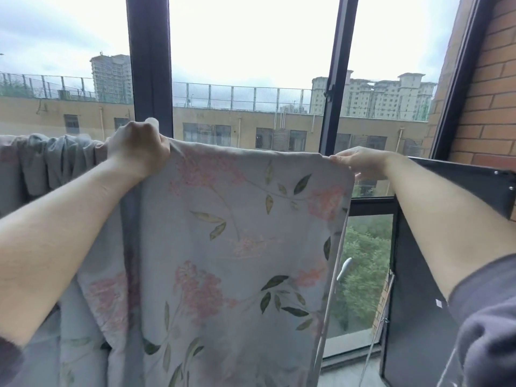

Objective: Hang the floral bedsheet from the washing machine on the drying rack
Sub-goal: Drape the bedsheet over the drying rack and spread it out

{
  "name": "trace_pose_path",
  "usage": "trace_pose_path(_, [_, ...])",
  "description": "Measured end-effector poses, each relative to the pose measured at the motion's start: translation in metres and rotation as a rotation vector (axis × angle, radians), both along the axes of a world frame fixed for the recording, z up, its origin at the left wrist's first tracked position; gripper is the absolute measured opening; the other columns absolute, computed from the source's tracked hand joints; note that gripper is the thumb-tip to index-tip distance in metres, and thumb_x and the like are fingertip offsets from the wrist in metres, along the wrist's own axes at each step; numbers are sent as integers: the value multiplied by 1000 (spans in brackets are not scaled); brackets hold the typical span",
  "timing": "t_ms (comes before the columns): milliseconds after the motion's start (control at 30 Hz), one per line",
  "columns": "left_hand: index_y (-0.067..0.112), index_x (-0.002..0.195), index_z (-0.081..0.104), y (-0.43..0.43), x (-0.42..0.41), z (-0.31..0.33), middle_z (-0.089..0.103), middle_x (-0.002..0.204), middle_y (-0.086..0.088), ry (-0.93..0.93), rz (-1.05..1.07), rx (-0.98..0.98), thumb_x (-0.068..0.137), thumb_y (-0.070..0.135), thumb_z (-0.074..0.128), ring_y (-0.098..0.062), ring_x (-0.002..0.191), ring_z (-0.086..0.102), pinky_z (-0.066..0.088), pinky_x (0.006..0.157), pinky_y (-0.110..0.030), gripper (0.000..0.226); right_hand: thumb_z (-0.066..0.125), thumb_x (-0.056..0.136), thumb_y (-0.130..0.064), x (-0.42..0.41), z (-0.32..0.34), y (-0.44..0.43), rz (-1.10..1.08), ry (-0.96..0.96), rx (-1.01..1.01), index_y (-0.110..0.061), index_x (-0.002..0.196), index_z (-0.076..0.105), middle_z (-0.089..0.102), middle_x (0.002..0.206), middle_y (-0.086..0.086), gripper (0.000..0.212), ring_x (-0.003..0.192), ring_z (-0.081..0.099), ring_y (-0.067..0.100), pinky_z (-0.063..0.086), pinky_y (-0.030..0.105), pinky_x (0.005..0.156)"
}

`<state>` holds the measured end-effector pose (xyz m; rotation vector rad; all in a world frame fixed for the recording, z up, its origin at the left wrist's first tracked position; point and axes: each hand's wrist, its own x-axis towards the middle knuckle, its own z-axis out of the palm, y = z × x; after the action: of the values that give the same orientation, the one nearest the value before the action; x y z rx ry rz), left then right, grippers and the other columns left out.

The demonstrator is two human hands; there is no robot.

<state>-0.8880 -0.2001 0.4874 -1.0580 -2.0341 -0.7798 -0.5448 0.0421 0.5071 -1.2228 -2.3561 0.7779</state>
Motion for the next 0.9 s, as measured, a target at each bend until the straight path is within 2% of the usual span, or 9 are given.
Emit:
trace_pose_path(100, [6, 101, 55, 3, 6, 0, 61, 103, -30, 4, 42, -59, 94, 22, 38, -46, 98, 57, 43, 81, -45, 24, 58, 94, -35, 12, -9, 8, -34, 213, 123, -19, 106, 72, 72, 105, 5, 25, 98, 64, 17, 51, 36, 95])
trace_pose_path(167, [10, 102, 55, 5, 11, 0, 61, 106, -28, 6, 70, -91, 94, 25, 37, -45, 100, 57, 42, 82, -44, 25, 62, 92, -27, 10, -12, 11, -93, 296, 229, -16, 101, 75, 72, 100, 2, 19, 97, 63, 17, 48, 28, 86])
trace_pose_path(300, [12, 104, 56, 4, 16, 0, 61, 111, -26, 5, 92, -137, 95, 24, 36, -43, 103, 56, 40, 81, -42, 25, 58, 94, -21, -6, -12, 12, -212, 222, 416, -13, 101, 74, 67, 101, 1, 19, 95, 54, 14, 39, 23, 84])
trace_pose_path(467, [14, 102, 56, 4, 16, 3, 62, 110, -24, -19, 94, -165, 94, 24, 35, -40, 102, 57, 40, 79, -40, 25, 51, 95, -18, -26, 0, 19, -373, 375, 518, -14, 102, 72, 68, 104, 6, 22, 97, 58, 23, 44, 26, 82])
trace_pose_path(600, [15, 102, 58, 4, 19, 4, 61, 113, -24, -52, 88, -143, 95, 25, 34, -40, 104, 56, 38, 80, -40, 26, 45, 98, -32, -39, -6, 25, -222, 247, 257, -10, 91, 70, 67, 102, 10, 34, 93, 55, 24, 41, 29, 81])
trace_pose_path(633, [14, 105, 58, 4, 22, 2, 60, 114, -25, -51, 82, -140, 97, 27, 33, -40, 106, 55, 37, 80, -40, 29, 41, 100, -36, -38, -9, 24, -200, 222, 222, -12, 92, 69, 66, 107, 10, 38, 99, 55, 24, 41, 30, 87])
trace_pose_path(700, [9, 112, 56, 2, 26, -3, 59, 115, -27, -29, 39, -152, 100, 30, 29, -42, 107, 54, 36, 82, -42, 36, 29, 101, -43, -36, -15, 18, -210, 144, 322, -14, 116, 64, 56, 132, 9, 48, 123, 48, 29, 31, 42, 109])
trace_pose_path(767, [6, 113, 53, -1, 28, -9, 59, 115, -28, 26, -29, -158, 101, 32, 29, -43, 107, 54, 36, 90, -44, 37, 21, 101, -46, -37, -19, 7, -182, 16, 507, -17, 129, 56, 50, 141, 10, 53, 133, 40, 31, 16, 54, 115])
trace_pose_path(900, [9, 119, 50, -11, 23, -21, 57, 119, -23, 119, -30, -217, 99, 35, 31, -39, 115, 49, 18, 112, -50, 38, 25, 99, -47, -64, -31, -31, 4, -61, 747, -21, 113, 57, 57, 122, 8, 44, 123, 45, 31, 11, 61, 112])
